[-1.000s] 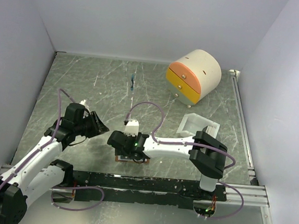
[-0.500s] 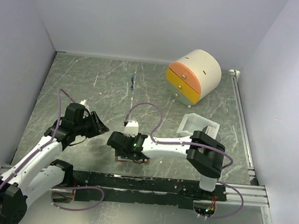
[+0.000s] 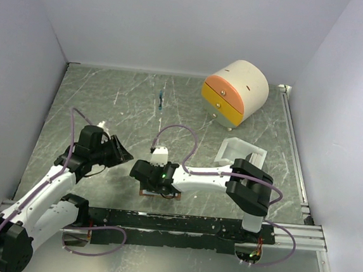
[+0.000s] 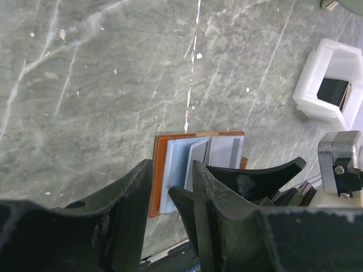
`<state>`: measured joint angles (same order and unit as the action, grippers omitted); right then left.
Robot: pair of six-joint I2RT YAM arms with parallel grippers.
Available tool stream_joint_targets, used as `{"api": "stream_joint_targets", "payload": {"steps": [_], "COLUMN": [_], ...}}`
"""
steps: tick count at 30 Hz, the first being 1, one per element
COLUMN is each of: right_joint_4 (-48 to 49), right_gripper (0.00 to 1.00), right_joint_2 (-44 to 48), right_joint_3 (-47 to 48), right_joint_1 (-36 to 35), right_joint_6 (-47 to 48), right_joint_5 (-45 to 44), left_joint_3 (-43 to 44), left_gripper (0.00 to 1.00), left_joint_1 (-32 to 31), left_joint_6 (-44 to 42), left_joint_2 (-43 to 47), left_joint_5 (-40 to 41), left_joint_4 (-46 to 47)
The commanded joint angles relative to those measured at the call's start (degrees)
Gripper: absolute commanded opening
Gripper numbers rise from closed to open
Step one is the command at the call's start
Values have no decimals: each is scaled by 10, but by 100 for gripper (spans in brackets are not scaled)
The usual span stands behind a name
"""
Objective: Put the credit cards into the card holder
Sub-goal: Turn over the card slot in the card holder.
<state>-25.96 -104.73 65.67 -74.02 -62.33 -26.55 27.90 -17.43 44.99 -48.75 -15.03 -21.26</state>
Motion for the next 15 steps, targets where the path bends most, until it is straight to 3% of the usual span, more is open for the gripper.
{"api": "stream_joint_targets", "payload": {"steps": [1,15], "right_joint_4": [14,49], "right_gripper": [63,57], "right_joint_2": [-4,10], "right_joint_3": [-7,-32], "right_joint_1": [-3,-2], "right_joint_6": [-3,3], "right_joint_5": [-8,-5], "left_joint_3": [-19,-55], "left_gripper": [45,19], "left_joint_1": [-2,-13], "left_joint_6": [-5,-1], "left_joint_2": [-8,-88], "left_joint_5": [-45,-114], "left_joint_4": [41,108]}}
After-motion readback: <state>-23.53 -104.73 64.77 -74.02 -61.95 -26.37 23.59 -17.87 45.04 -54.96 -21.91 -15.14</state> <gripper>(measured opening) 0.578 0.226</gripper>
